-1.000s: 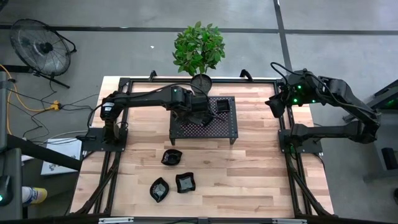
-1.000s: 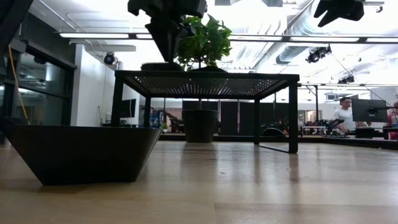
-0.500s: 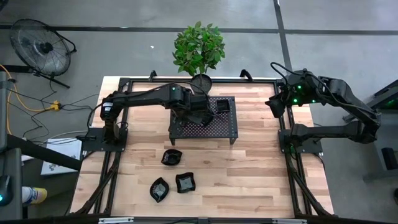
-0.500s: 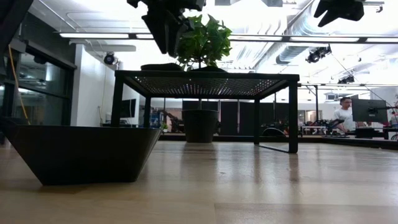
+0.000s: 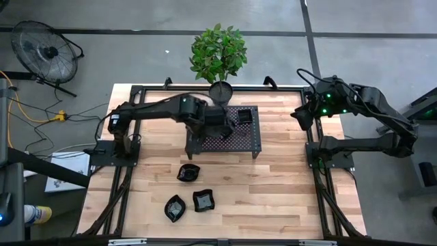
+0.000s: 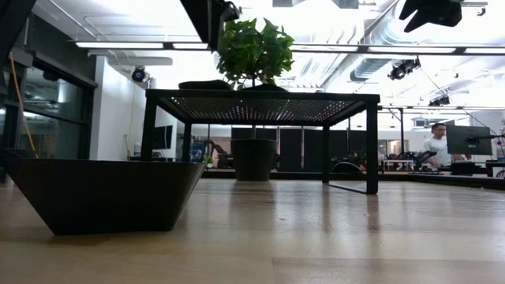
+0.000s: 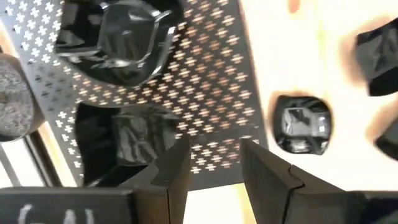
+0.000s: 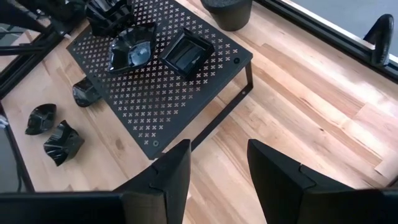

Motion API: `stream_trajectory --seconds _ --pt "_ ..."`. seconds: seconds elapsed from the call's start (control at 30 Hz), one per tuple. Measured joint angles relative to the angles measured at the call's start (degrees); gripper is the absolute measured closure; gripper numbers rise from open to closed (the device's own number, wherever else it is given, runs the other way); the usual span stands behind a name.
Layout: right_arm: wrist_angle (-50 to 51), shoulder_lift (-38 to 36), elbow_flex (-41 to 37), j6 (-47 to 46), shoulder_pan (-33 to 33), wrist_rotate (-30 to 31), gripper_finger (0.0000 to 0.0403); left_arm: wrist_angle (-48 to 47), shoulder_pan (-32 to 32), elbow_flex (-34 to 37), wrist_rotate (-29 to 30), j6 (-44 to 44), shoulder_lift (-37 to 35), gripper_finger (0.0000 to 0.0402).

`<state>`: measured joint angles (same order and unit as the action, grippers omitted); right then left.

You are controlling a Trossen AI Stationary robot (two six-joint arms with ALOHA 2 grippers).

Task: Pick & Place Mini shaped plates
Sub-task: Stack the black leaf-shaped plate on top of the other black leaf-shaped plates on the shelf

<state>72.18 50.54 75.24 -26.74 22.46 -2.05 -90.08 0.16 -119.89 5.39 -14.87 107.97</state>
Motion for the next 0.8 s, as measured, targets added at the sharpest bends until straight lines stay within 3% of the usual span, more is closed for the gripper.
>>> stream_trajectory --seconds 0.4,0.8 --pt "2.43 0.00 0.00 3.70 0.02 -1.43 0.0249 0.08 -13.87 -0.05 0.51 15.87 -0.54 0.0268" --pt "2.36 0.00 0.00 7.58 0.02 -2.80 0.0249 0.15 -28.80 2.29 8.47 49.15 -0.56 0.0268"
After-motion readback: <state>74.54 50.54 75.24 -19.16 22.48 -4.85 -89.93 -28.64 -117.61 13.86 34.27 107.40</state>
